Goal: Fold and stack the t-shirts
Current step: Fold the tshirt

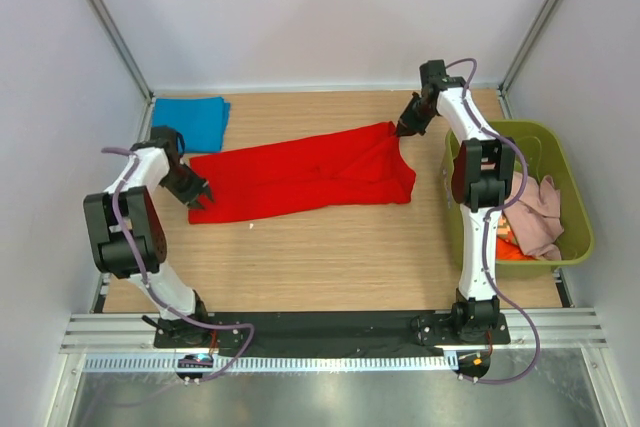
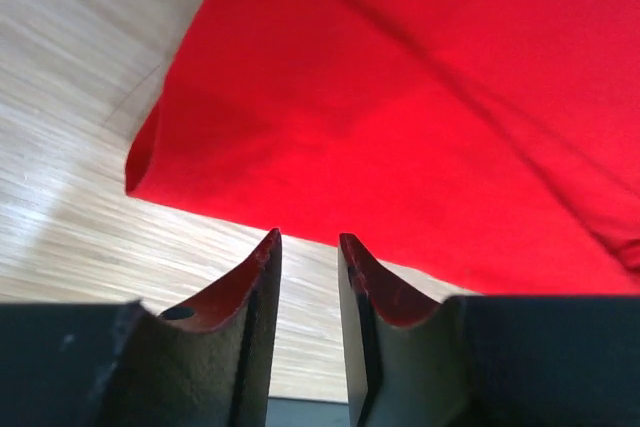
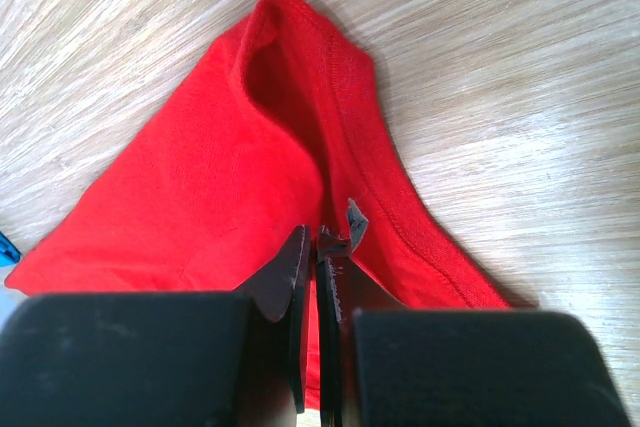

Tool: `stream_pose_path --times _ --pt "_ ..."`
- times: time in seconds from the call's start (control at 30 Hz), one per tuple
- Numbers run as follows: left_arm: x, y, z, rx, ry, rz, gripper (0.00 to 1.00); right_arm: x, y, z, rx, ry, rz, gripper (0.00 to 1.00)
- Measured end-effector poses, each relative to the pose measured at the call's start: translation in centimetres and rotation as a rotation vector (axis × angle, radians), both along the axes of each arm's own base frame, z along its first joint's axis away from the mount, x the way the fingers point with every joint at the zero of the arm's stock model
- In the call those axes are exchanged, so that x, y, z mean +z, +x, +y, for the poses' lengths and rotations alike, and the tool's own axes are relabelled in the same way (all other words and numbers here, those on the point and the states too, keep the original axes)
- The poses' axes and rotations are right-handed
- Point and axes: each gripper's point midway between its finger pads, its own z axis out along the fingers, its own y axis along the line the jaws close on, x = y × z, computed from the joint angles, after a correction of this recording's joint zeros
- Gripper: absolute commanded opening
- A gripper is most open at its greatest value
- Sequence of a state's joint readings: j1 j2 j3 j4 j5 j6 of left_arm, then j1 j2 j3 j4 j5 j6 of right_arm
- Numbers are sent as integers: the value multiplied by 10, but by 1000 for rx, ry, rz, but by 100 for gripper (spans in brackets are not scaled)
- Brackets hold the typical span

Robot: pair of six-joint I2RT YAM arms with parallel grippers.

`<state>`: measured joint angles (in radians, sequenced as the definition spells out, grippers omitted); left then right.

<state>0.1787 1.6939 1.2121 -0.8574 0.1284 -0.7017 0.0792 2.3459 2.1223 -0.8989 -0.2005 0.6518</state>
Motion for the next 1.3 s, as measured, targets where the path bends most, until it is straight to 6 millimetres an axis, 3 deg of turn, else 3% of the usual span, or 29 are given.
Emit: stream_pose_path --times 0.13,0.2,0.3,0.4,0.47,0.5,0.53,0.7,0.87,1.0,1.2,1.3 --pt "-31 -17 -3 -1 -22 109 17 0 0 -1 0 -4 -1 1" --pt "-44 -20 -2 -2 -17 147 17 0 0 -1 -2 -7 -1 3" --pt "-55 -25 0 0 -14 182 18 -2 0 -2 -3 -10 2 13" --pt "-55 -25 1 -7 -10 178 23 -5 -1 -2 -1 -13 13 31" --pt "-54 -25 2 -23 0 173 27 -7 -3 -5 2 -31 26 49" --pt "-53 -25 3 -27 5 170 27 -8 -6 -6 12 -57 32 64" --pt "-52 -25 4 -31 13 168 28 -7 -8 -9 18 -81 38 66" --pt "-35 -27 8 -51 49 113 30 14 -20 -10 104 -181 25 63" --pt "-2 -25 1 -72 73 8 30 38 -62 32 221 -124 18 53" --pt "15 -23 -16 -119 73 -56 30 38 -86 60 290 -81 30 49" --pt "14 -27 -41 -183 46 -53 29 21 -68 52 291 -106 16 46" --pt "9 -34 -49 -195 34 -33 29 5 -55 45 282 -134 19 51"
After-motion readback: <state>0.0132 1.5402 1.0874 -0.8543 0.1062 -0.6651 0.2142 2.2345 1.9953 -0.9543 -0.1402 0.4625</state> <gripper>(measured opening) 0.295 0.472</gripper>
